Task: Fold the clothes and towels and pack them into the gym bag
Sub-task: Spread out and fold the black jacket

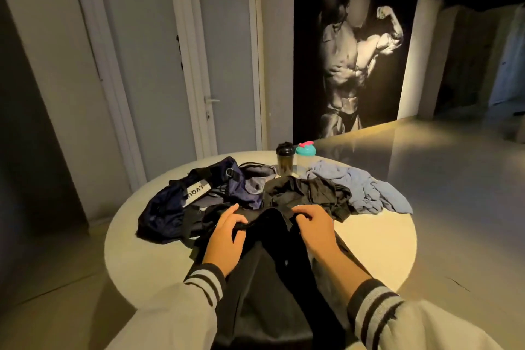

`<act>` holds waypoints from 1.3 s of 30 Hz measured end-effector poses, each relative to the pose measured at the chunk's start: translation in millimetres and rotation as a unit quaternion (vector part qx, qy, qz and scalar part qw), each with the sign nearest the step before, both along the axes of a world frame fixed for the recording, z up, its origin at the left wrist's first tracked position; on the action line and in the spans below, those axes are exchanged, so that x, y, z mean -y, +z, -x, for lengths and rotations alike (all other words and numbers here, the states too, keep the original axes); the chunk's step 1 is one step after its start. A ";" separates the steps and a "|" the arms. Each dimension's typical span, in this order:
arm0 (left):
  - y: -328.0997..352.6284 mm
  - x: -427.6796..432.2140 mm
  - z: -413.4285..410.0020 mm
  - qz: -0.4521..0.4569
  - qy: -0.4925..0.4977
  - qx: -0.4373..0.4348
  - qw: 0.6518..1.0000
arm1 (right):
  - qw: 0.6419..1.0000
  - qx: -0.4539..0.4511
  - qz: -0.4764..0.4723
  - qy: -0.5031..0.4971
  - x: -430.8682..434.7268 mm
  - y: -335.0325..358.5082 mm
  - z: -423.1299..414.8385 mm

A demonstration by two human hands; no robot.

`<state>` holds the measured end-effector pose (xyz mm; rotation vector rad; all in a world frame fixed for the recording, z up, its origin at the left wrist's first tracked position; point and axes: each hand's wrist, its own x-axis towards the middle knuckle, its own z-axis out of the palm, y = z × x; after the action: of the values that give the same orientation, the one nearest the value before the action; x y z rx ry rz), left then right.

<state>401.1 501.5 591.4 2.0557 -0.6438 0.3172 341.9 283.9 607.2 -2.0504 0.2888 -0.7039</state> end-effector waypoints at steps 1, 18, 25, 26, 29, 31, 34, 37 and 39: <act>-7.6 -8.8 8.9 0.004 0.007 -0.003 1.000 | 1.000 -0.001 -0.018 -0.010 0.3 -8.1 11.0; -98.2 -51.1 99.0 -0.161 0.025 -0.042 0.986 | 0.985 -0.151 -0.027 -0.085 -5.5 -89.1 127.8; -97.7 -49.1 116.3 -0.179 0.046 0.030 0.982 | 0.975 -0.169 0.120 -0.074 -7.6 -97.9 137.1; -97.6 -49.4 117.8 -0.185 0.027 0.038 0.982 | 0.962 -0.197 0.168 -0.090 -8.1 -98.4 137.4; -91.0 -42.5 121.3 -0.183 -0.011 0.058 0.981 | 0.928 -0.250 0.238 -0.139 -14.7 -98.2 139.8; -80.9 -34.8 123.9 -0.153 0.005 0.076 0.985 | 0.927 -0.225 0.264 -0.142 -19.7 -97.8 138.8; -68.7 -28.7 120.6 -0.130 0.056 0.101 0.985 | 0.933 -0.184 0.294 -0.101 -25.4 -92.6 130.4; -62.2 -27.3 98.1 -0.163 0.099 0.074 0.979 | 0.947 -0.178 0.267 -0.025 -32.3 -85.0 112.2; -58.0 -27.0 75.5 -0.203 0.126 0.030 0.971 | 0.945 -0.203 0.255 0.014 -36.9 -80.3 95.8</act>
<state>325.6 528.5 533.4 2.5381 -0.5114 0.4226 246.1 320.8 526.9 -2.6921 0.3338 -0.3492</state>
